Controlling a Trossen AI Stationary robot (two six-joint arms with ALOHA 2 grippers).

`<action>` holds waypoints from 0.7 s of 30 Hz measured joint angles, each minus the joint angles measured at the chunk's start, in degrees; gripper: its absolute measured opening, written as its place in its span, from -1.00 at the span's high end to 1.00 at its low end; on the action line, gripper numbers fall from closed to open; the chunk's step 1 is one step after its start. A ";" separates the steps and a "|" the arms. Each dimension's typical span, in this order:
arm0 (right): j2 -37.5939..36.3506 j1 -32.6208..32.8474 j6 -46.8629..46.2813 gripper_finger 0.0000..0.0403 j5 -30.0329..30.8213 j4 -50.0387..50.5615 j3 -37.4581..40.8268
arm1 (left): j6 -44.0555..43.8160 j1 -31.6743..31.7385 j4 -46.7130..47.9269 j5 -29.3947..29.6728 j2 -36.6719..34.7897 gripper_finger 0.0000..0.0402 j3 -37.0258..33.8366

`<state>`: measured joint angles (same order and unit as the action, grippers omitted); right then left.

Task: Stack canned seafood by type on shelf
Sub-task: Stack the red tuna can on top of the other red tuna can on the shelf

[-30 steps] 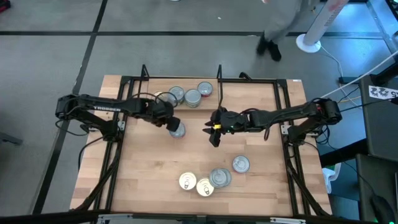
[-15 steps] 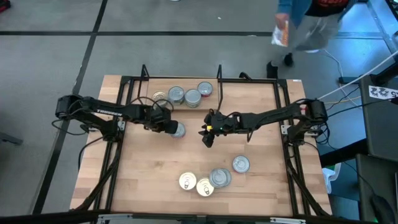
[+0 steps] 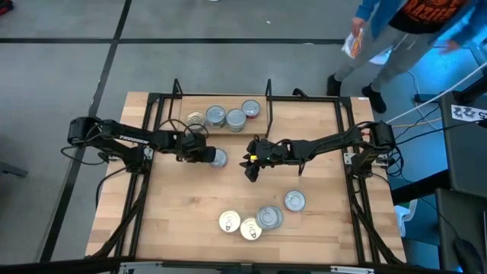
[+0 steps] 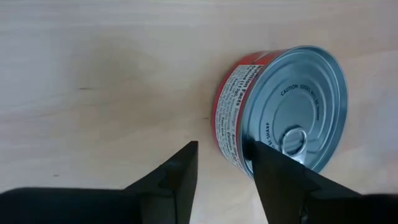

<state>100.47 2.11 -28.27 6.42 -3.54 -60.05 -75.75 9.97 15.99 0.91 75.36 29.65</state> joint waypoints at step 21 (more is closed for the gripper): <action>0.00 0.11 0.02 0.16 0.57 0.17 0.00 | 1.62 0.25 -1.69 -0.11 0.08 0.87 -0.11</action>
<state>100.47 2.22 -28.25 6.98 -3.38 -60.05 -74.13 10.22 14.29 0.80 75.44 29.54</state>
